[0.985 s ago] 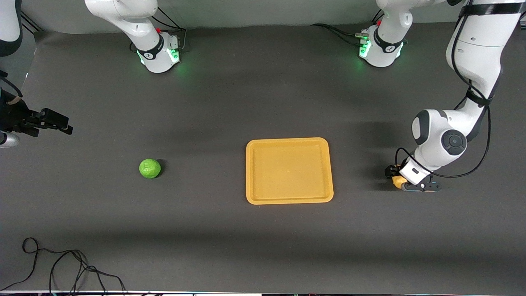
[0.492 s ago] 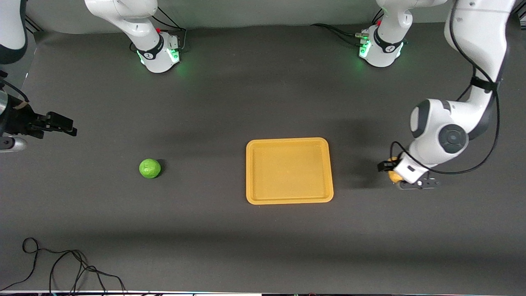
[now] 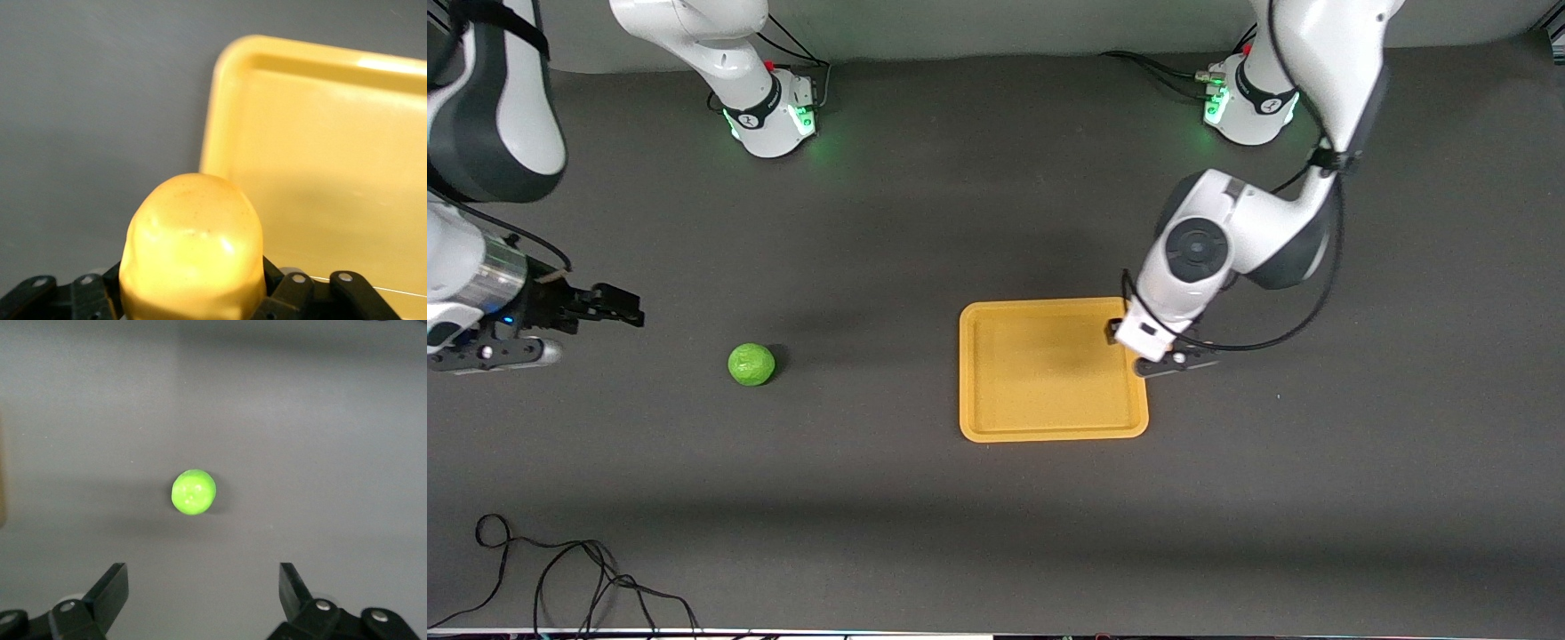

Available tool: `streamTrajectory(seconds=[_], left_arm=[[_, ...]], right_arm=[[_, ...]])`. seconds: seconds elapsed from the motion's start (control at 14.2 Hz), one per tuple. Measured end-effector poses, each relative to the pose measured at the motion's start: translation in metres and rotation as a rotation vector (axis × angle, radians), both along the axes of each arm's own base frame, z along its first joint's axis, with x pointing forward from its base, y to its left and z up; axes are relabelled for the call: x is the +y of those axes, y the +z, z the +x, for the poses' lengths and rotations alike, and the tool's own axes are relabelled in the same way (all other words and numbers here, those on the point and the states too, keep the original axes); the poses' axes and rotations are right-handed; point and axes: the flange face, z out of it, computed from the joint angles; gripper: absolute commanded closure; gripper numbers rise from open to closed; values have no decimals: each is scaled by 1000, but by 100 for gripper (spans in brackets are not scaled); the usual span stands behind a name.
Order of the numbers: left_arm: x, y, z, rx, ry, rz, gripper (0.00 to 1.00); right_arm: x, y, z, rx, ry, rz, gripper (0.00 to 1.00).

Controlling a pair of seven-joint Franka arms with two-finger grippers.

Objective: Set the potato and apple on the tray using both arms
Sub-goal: 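Carry the potato onto the tray while the right gripper reaches the apple, then release the potato while the right gripper grasps the green apple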

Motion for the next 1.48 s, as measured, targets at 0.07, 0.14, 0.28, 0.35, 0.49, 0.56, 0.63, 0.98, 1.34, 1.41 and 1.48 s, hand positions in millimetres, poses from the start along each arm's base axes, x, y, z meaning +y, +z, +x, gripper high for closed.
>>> streamTrajectory(seconds=[0.07,0.14,0.28,0.35,0.49,0.56,0.63,0.98,1.34,1.41,1.48], left_arm=[[-14,-12,-1,3,5,1,70],[-24,-26,1,7,4,9,69],[-31,-61,7,17,-5,46,64],[-30,-77,11,19,-10,58,56],[-28,-96,15,18,-9,61,28],[-28,-99,16,18,-9,62,18],[-28,-99,17,15,-13,65,8],[-29,-94,20,0,-19,64,0],[-18,-40,40,-63,7,48,0],[-5,-16,47,-75,14,50,0],[13,8,54,-80,11,56,0]], right_arm=[[2,-15,1,-17,3,0,0],[3,-32,1,-36,4,-1,0],[3,-73,-4,-64,3,-1,0],[2,-100,-9,-69,1,-2,0],[3,-147,-18,-64,-11,-3,0],[9,-163,-21,-52,-22,-3,0],[23,-174,-22,-46,-24,-3,0],[56,-225,-25,-43,-40,-6,0],[50,-251,-28,-8,-48,-12,0],[50,-257,-29,-6,-48,-13,0],[49,-265,-30,-1,-48,-14,0]])
